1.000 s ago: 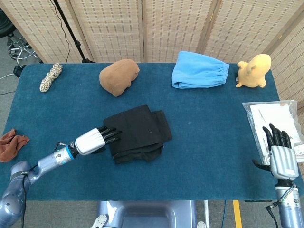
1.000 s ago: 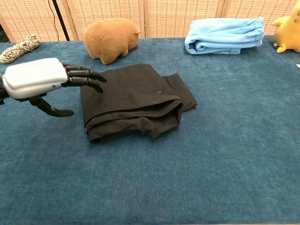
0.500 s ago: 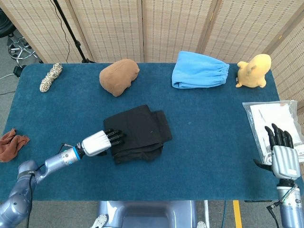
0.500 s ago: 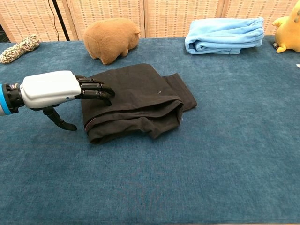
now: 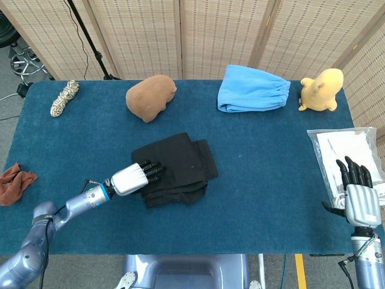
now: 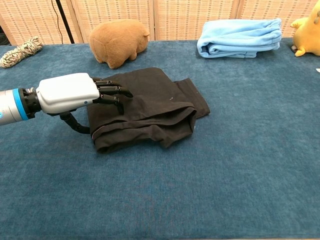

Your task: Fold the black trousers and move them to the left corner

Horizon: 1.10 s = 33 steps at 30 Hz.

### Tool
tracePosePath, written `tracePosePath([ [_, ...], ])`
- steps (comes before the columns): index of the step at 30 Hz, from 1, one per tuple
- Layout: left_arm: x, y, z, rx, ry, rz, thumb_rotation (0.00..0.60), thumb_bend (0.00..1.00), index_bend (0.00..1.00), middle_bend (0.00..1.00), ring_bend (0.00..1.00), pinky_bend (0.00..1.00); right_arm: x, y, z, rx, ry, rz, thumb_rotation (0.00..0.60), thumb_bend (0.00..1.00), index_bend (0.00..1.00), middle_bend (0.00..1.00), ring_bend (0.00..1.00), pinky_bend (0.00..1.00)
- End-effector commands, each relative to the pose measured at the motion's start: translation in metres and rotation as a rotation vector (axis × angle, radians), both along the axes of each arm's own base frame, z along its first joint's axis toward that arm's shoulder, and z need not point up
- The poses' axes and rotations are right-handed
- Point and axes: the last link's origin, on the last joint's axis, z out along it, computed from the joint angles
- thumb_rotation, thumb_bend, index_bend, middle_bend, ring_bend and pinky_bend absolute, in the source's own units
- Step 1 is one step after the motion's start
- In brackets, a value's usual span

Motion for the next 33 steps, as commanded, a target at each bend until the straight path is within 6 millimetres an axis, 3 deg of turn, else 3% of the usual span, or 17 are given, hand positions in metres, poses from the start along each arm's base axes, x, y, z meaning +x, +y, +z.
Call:
tracePosePath([
  [1,0.002,0.0,-0.002,0.002,0.007,-0.007,0.6,0.29,0.23,0.12,0.11,0.26,0.0,0.0,0.0,0.0,0.001,0.0,0.6,0.0,0.0,0.0,0.0,0.0],
  [5,0.003,0.0,-0.005,0.003,0.02,-0.01,0.6,0.38,0.23,0.12,0.11,0.26,0.0,0.0,0.001,-0.002,0.0,0.0,0.6,0.0,0.0,0.0,0.0,0.0],
  [14,0.0,0.0,-0.008,0.018,0.035,-0.005,0.6,0.38,0.25,0.12,0.11,0.26,0.001,0.001,0.001,-0.005,-0.002,0.002,0.6,0.0,0.0,0.0,0.0,0.0],
  [16,0.001,0.0,-0.007,0.035,0.027,-0.005,0.6,0.4,0.3,0.13,0.13,0.26,0.001,0.001,0.001,-0.004,-0.003,0.002,0.6,0.0,0.0,0.0,0.0,0.0],
  [18,0.003,0.0,-0.007,0.052,0.022,-0.014,0.6,0.43,0.38,0.2,0.2,0.28,0.001,0.001,0.001,-0.004,-0.002,0.003,0.6,0.0,0.0,0.0,0.0,0.0],
  [22,0.004,0.0,-0.01,0.053,0.034,-0.022,0.6,0.6,0.58,0.43,0.39,0.36,0.002,0.001,0.001,-0.004,-0.002,0.004,0.6,0.0,0.0,0.0,0.0,0.0],
  [26,0.006,0.0,-0.014,0.049,0.042,-0.028,0.6,0.69,0.66,0.51,0.48,0.44,0.002,0.001,0.001,-0.004,-0.003,0.005,0.6,0.0,0.0,0.0,0.0,0.0],
  [30,0.009,0.0,-0.016,0.056,0.038,-0.036,0.6,0.74,0.75,0.59,0.54,0.6,0.002,0.001,0.001,-0.005,-0.004,0.004,0.6,0.0,0.0,0.0,0.0,0.0],
  [33,0.01,0.001,-0.016,0.055,0.036,-0.031,0.6,0.88,0.83,0.68,0.59,0.71,0.002,0.001,0.001,-0.004,-0.006,0.004,0.6,0.0,0.0,0.0,0.0,0.0],
])
